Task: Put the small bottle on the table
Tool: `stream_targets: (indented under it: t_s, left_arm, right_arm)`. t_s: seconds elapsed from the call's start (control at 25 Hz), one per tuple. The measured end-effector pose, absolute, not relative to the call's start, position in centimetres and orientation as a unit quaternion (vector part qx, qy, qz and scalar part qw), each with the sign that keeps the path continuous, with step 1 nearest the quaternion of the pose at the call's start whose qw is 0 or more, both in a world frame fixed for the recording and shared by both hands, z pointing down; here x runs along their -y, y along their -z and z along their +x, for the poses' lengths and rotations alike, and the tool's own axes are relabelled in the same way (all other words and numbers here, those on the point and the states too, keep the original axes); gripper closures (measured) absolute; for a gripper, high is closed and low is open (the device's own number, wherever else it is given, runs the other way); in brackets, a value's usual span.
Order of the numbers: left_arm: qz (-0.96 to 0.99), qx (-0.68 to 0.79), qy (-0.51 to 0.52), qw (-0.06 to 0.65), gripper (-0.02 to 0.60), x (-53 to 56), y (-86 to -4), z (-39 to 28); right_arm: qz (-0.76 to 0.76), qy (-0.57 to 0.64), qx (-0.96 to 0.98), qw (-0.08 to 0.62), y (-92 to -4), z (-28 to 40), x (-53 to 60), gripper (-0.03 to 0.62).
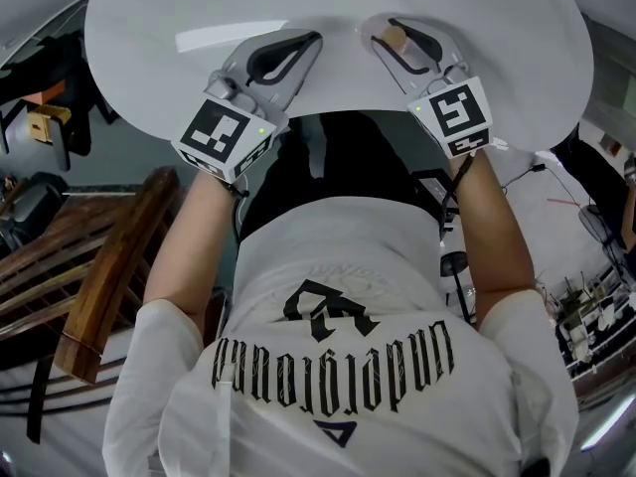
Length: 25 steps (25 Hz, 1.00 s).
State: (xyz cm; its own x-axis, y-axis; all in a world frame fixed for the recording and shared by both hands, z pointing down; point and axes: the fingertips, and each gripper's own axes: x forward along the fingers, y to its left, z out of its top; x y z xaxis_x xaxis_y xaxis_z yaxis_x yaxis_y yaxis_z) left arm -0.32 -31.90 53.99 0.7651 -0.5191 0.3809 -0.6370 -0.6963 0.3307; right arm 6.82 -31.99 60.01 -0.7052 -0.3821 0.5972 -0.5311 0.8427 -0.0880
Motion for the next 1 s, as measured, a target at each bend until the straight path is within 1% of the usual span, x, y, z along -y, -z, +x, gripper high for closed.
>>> stream_targets:
  t_s: [0.44, 0.68, 0.88, 1.0]
  left_arm:
    - [0.908, 0.323, -0.126, 0.237, 0.575, 31.6, -54.3, -0.7]
    - [0.907, 0.332, -0.120, 0.229, 0.575, 31.4, -53.3, -1.1]
    - [0.909, 0.329, -0.119, 0.226, 0.575, 30.8, -52.5, -1.2]
    - [0.910, 0.329, -0.118, 0.222, 0.575, 30.1, -52.1, -1.5]
  right_arm:
    - [0.251, -0.106, 0.912, 0.308, -61.1, 6.5, 31.0, 0.450]
    - [0.260, -0.102, 0.909, 0.311, -61.2, 6.5, 30.9, 0.444]
    - [0.269, -0.112, 0.908, 0.300, -60.6, 6.9, 31.0, 0.401]
    - [0.278, -0.116, 0.907, 0.295, -59.7, 7.4, 30.7, 0.387]
